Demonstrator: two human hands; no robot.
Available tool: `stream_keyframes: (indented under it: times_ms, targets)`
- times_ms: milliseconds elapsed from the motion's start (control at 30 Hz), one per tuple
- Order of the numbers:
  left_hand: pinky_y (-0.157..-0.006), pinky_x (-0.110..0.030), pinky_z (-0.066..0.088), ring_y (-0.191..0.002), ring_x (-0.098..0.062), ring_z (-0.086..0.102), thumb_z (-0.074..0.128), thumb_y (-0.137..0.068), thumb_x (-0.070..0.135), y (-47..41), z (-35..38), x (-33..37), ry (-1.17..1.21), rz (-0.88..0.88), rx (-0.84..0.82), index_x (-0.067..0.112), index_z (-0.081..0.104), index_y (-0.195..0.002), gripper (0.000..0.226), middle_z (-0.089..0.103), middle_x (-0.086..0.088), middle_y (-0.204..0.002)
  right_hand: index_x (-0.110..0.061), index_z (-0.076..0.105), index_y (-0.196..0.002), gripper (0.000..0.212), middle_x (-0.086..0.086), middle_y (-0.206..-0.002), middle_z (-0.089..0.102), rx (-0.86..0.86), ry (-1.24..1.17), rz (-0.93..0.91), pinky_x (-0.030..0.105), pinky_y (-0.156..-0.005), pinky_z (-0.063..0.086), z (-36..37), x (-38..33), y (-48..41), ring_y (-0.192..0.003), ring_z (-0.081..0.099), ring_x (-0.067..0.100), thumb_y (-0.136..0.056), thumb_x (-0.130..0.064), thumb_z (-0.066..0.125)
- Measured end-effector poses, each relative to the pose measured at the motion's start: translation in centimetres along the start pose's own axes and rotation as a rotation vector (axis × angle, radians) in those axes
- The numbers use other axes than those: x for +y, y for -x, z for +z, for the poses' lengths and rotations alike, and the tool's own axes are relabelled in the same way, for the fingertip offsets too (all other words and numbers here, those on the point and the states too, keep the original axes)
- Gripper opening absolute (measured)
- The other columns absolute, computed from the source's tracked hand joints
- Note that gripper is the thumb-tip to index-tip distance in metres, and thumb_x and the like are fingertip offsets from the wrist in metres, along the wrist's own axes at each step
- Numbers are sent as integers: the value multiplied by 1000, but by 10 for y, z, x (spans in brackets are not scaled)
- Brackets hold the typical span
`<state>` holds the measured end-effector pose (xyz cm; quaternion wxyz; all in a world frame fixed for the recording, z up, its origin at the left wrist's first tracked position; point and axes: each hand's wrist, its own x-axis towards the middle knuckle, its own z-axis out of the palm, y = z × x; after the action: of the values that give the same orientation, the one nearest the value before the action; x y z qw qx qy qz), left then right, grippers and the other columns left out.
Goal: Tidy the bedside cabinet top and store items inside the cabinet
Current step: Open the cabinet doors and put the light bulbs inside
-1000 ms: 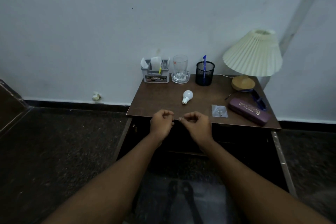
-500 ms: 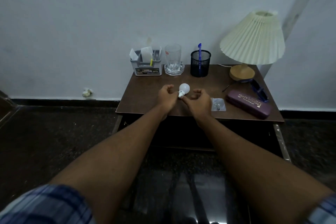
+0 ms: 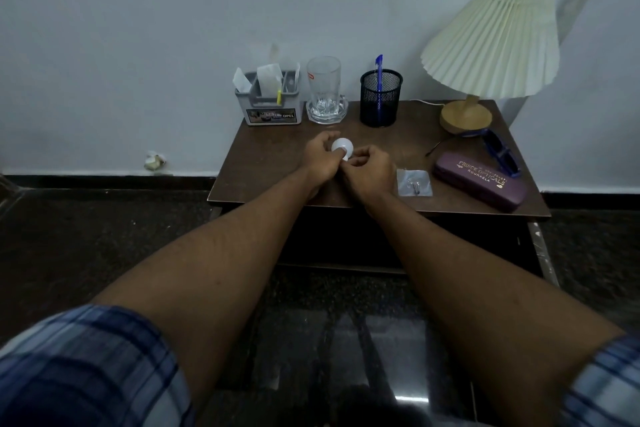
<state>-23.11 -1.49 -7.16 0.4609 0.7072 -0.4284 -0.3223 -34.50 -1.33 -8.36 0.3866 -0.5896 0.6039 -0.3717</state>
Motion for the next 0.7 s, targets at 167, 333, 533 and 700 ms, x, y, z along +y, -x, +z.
stream_keyframes:
  times_ms: [167,333,533,700]
  targets:
    - [-91,-34,57,-97,-19,65,70,-88,8,7,-1,2,25,2,3,9,65,-123,36,69,-13,-118,-30,64,-83,23,-8,-79,74,-64,-126,-14,35,-82,61,-9,2,1,-78,71,5,-71,-35,82]
    - [-86,-50,61,-102,-32,70,71,-87,10,21,-4,14,103,-33,-23,17,63,-110,25,67,-7,-99,-17,68,-99,26,2,-88,75,-104,-243,-7,41,-84,62,-23,-5,7,-86,74,16,-77,-13,82]
    - [-60,-29,60,-70,-19,67,68,-92,11,50,-11,40,189,-70,1,11,58,-115,25,65,-16,-95,-11,73,-101,24,3,-93,76,-100,-271,-25,42,-88,60,-46,-17,26,-92,73,19,-77,-9,79]
    - [-59,-31,57,-65,-19,63,66,-95,18,78,-25,55,300,-143,38,12,56,-107,17,67,-19,-102,-8,75,-98,20,6,-92,77,-105,-340,-59,35,-85,60,-64,-24,45,-85,72,19,-78,-2,78]
